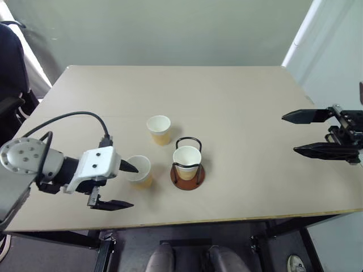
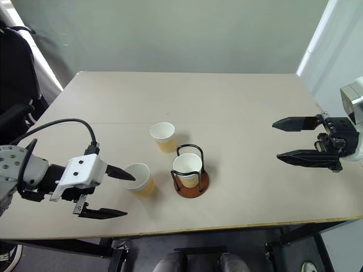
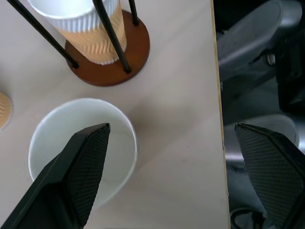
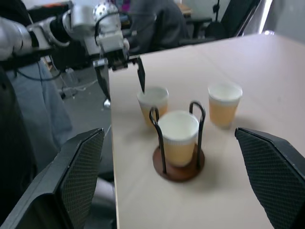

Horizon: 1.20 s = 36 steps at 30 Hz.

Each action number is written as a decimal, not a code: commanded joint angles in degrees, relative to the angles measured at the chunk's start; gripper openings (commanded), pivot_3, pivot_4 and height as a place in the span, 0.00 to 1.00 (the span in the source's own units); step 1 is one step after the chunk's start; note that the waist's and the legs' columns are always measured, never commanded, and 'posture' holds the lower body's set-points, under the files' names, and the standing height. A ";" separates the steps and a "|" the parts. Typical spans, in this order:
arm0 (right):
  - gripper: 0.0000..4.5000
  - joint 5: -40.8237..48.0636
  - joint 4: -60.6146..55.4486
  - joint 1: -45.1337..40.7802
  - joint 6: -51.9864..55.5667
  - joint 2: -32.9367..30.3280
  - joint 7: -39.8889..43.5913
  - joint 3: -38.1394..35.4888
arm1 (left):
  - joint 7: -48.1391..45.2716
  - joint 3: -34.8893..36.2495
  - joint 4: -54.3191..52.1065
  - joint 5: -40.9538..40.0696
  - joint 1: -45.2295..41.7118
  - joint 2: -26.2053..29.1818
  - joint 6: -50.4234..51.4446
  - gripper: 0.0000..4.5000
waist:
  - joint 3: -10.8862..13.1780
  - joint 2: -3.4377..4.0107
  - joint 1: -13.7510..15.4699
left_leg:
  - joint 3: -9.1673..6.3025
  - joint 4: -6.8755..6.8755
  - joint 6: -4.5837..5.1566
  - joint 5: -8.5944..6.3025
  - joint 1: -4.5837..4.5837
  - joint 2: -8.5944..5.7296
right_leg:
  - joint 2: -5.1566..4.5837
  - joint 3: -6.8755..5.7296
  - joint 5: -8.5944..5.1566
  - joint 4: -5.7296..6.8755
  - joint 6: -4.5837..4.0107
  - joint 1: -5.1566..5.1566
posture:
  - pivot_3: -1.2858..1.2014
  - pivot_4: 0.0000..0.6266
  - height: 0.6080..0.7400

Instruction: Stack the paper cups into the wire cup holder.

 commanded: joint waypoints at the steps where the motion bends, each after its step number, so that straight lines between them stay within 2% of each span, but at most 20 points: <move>1: 0.99 1.47 -2.39 1.17 0.56 -0.25 -1.41 -4.21 | 0.56 -2.42 1.36 3.37 -2.01 -0.41 -2.46 1.00 | 0.00 0.00 0.22 | 0.01 0.02 0.09 0.00 -0.01 -0.05 | 0.00 0.11 0.03 -0.01 0.05 0.00 | 0.52 0.24 1.00; 5: 0.99 1.15 -3.50 2.34 0.09 0.34 -2.56 -4.48 | 1.79 -6.46 2.54 6.07 -5.35 -3.07 -3.55 1.00 | 0.00 0.00 0.32 | 0.17 0.14 0.36 -0.16 -0.06 -0.13 | 0.00 0.46 0.16 -0.05 0.11 -0.03 | 0.52 0.24 1.00; 8: 1.00 0.83 -4.09 2.59 -0.21 0.72 -3.20 -4.05 | 1.88 -8.85 3.67 8.02 -6.97 -4.57 -4.63 0.87 | 0.00 0.00 0.26 | 0.32 0.25 0.53 -0.32 -0.07 -0.16 | 0.00 0.65 0.16 -0.09 0.23 -0.04 | 0.52 0.24 1.00; 19: 1.00 -0.17 -4.07 2.20 -1.04 0.81 -3.57 -3.23 | -0.02 -8.84 4.40 6.59 -8.85 -5.27 -3.72 0.01 | 0.00 0.00 0.21 | 0.62 0.45 0.75 -0.61 -0.04 -0.14 | -0.01 0.84 0.10 -0.08 0.36 -0.25 | 0.52 0.24 1.00; 30: 1.00 -1.44 -3.85 1.42 -2.25 1.29 -3.74 -2.04 | -1.49 -7.07 4.63 3.98 -9.38 -5.21 -3.01 0.01 | 0.00 0.00 0.17 | 0.64 0.72 0.93 -0.76 -0.03 -0.12 | -0.01 0.89 0.12 -0.03 0.41 -0.22 | 0.52 0.24 1.00; 36: 1.00 -2.02 -3.54 0.82 -2.47 0.94 -3.73 -2.27 | -4.52 -4.24 7.96 -2.96 -19.37 -5.49 -0.12 0.01 | 0.00 0.00 0.38 | 0.63 0.87 0.97 -0.79 -0.08 -0.12 | -0.01 0.89 0.18 0.01 0.47 -0.21 | 0.52 0.24 1.00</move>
